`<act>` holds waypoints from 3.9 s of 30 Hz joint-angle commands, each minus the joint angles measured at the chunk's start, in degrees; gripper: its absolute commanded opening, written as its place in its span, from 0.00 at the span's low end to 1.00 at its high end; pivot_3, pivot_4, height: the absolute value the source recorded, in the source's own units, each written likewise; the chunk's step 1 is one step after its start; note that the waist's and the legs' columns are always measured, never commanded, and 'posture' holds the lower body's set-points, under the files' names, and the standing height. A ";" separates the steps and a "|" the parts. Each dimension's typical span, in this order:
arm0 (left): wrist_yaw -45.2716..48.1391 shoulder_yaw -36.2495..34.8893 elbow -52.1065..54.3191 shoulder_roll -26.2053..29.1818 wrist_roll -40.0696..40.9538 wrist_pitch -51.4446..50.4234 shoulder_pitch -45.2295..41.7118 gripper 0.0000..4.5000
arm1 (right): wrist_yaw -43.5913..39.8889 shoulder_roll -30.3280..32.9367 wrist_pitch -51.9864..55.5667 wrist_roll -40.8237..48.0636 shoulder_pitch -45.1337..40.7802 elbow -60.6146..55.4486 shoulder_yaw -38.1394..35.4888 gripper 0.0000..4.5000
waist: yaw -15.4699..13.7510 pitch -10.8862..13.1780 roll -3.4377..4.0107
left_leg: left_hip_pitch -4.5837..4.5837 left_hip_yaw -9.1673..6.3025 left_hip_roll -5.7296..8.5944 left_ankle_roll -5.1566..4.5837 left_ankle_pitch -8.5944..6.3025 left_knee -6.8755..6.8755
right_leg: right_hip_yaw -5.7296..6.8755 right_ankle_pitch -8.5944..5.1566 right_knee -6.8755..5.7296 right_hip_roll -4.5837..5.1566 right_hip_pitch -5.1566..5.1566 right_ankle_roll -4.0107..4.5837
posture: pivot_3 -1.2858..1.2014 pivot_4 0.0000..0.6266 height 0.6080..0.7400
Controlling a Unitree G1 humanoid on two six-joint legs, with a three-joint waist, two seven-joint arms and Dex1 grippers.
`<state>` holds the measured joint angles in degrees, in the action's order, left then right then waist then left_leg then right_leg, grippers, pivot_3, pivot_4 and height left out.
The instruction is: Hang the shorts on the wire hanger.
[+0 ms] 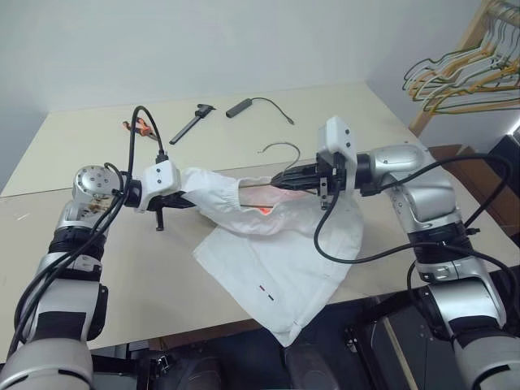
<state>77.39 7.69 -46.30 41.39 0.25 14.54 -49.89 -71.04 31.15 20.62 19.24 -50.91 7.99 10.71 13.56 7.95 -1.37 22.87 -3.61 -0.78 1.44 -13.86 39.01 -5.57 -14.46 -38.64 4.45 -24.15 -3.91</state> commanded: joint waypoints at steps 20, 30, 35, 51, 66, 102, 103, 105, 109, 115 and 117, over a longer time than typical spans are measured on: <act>0.77 -3.82 6.83 6.08 2.99 -3.40 1.77 0.02 | -2.06 4.83 -4.53 -5.78 0.90 3.06 -1.00 0.00 | -0.35 0.00 0.00 | 0.00 0.00 0.00 0.00 0.00 0.00 | 0.00 0.00 0.01 0.00 0.01 0.00 | 0.48 0.12 1.00; 0.63 -3.98 7.50 6.00 3.24 -3.12 2.56 0.02 | -1.40 7.39 -1.22 -6.70 1.18 3.21 -0.85 0.00 | -0.37 0.00 0.00 | 0.00 0.00 0.00 0.00 0.00 0.00 | 0.00 0.00 0.00 0.00 0.01 0.00 | 0.48 0.11 1.00; 0.59 -4.54 8.36 6.55 3.79 -3.15 3.99 0.02 | -1.29 8.88 2.50 -5.79 0.98 3.09 -1.69 0.00 | -0.27 0.00 0.00 | -0.02 0.00 -0.01 0.00 0.00 0.00 | 0.00 0.00 -0.01 -0.01 0.00 0.00 | 0.47 0.11 1.00; -1.91 -3.03 9.39 4.35 4.21 -2.28 4.64 0.02 | -1.95 7.30 10.55 -3.60 -4.25 1.20 -0.23 0.00 | -0.22 0.00 0.00 | -0.02 0.01 0.00 0.00 0.00 0.00 | -0.01 0.00 -0.01 0.00 0.00 0.00 | 0.47 0.11 1.00; -4.53 -2.45 7.79 3.80 1.15 2.68 4.26 0.02 | -8.40 8.40 17.50 -3.40 -13.69 1.75 2.12 0.00 | -0.23 -0.03 0.00 | 0.01 0.00 0.00 0.01 0.00 0.00 | 0.01 0.00 -0.02 0.02 -0.04 0.00 | 0.47 0.07 1.00; 5.08 -8.40 22.67 8.07 13.57 -9.55 5.60 0.02 | -14.09 12.60 16.62 -2.39 -13.60 0.22 3.34 0.00 | 0.22 -0.28 0.12 | -0.07 0.00 -0.02 0.19 0.29 0.00 | 0.00 0.09 -0.30 -0.01 -0.08 0.13 | 0.47 0.07 1.00; 5.49 -8.29 23.24 8.28 13.68 -9.63 6.09 0.02 | -13.44 12.13 17.14 -2.16 -14.07 0.63 2.93 0.00 | 0.23 -0.28 0.12 | -0.07 0.00 -0.02 0.19 0.29 0.00 | 0.00 0.09 -0.30 -0.01 -0.07 0.13 | 0.47 0.07 1.00; 6.19 -8.11 24.09 8.56 13.83 -9.67 7.07 0.02 | -12.35 11.36 17.93 -1.80 -14.81 1.36 2.23 0.00 | 0.26 -0.28 0.13 | -0.07 0.00 -0.02 0.19 0.29 0.00 | 0.00 0.09 -0.29 0.00 -0.07 0.13 | 0.47 0.07 1.00; 7.96 -7.31 27.65 9.29 13.94 -10.12 11.39 0.02 | -9.43 9.89 20.61 -0.63 -16.49 3.28 0.09 0.00 | 0.21 -0.28 0.12 | -0.07 -0.01 -0.02 0.19 0.29 -0.01 | 0.00 0.10 -0.30 0.00 -0.08 0.14 | 0.47 0.07 1.00; 5.25 -5.85 26.24 9.68 9.19 -7.58 12.53 0.02 | -9.46 10.15 23.68 2.25 -16.22 1.42 -1.84 0.00 | -0.22 -0.29 0.12 | -0.06 -0.03 -0.01 0.19 0.29 0.00 | 0.02 0.10 -0.29 0.00 -0.07 0.14 | 0.47 0.07 1.00; 4.49 -5.30 25.03 10.05 7.50 -7.22 11.70 0.02 | -9.25 10.23 24.25 2.86 -15.90 0.72 -2.16 0.00 | -0.20 -0.29 0.12 | -0.06 -0.02 -0.01 0.19 0.29 0.00 | 0.02 0.10 -0.28 0.00 -0.07 0.14 | 0.47 0.07 1.00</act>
<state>82.91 2.47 -20.90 50.15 8.93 6.26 -36.52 -80.58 40.79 44.18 20.66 -65.70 11.04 10.86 13.36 7.66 -1.25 22.80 -3.63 -0.79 1.63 -13.57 39.00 -5.56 -14.35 -38.92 4.45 -24.21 -3.77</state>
